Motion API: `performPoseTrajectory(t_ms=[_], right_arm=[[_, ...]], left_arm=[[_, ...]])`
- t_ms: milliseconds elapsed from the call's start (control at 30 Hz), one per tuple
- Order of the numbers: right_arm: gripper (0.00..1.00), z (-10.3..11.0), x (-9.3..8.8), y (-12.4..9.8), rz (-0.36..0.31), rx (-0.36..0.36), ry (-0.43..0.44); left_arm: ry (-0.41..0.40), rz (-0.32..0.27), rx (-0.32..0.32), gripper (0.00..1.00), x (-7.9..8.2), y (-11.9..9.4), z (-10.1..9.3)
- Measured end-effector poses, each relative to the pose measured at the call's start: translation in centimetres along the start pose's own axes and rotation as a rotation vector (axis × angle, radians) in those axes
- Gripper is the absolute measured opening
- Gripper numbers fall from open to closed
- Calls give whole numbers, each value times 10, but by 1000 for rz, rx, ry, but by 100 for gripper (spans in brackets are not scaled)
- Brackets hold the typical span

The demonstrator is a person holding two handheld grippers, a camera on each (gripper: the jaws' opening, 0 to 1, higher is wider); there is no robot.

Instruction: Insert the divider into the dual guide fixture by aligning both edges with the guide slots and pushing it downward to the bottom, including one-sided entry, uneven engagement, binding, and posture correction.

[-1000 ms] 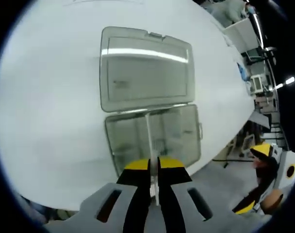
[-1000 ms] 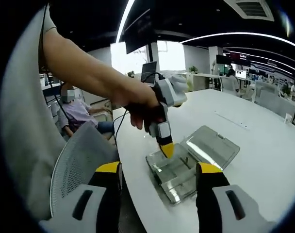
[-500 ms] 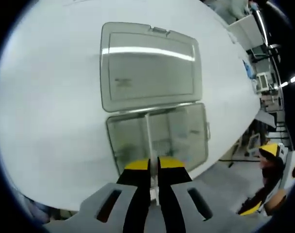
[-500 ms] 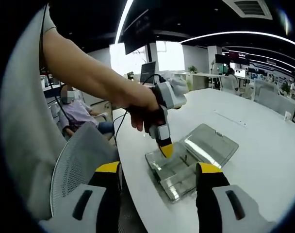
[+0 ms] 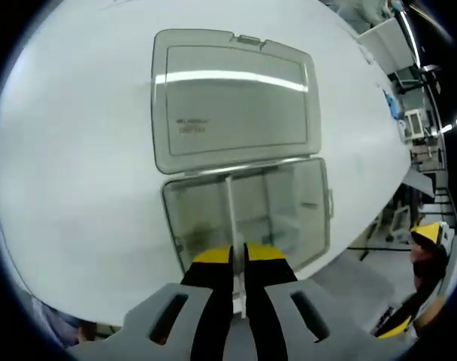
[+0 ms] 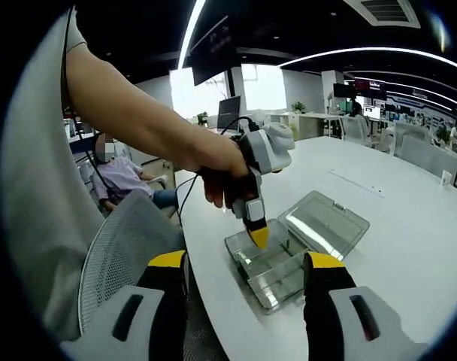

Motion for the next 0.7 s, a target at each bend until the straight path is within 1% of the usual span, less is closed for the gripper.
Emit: performPoseTrajectory(t_ms=[200, 367, 700], right_arm=[[59, -1, 0, -1, -1, 3, 2], [59, -1, 0, -1, -1, 5, 1], [59, -4, -1, -3, 5, 4, 4]], left_arm=[[-4, -4, 16, 1, -2, 0, -1], [-11, 2, 25, 1, 0, 1, 3], [-10, 12, 29, 1, 1, 4, 1]])
Point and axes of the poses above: the point that each gripper's makers call its tool centre point, and the gripper's own axes: y roughly forward along the fingers, z roughly to its left, x roughly out of its top, the point moved 10 cm from there along -y, roughly backward along the fingers, and after that the axes turned 12 degrees about y, right-handed, at the moved point
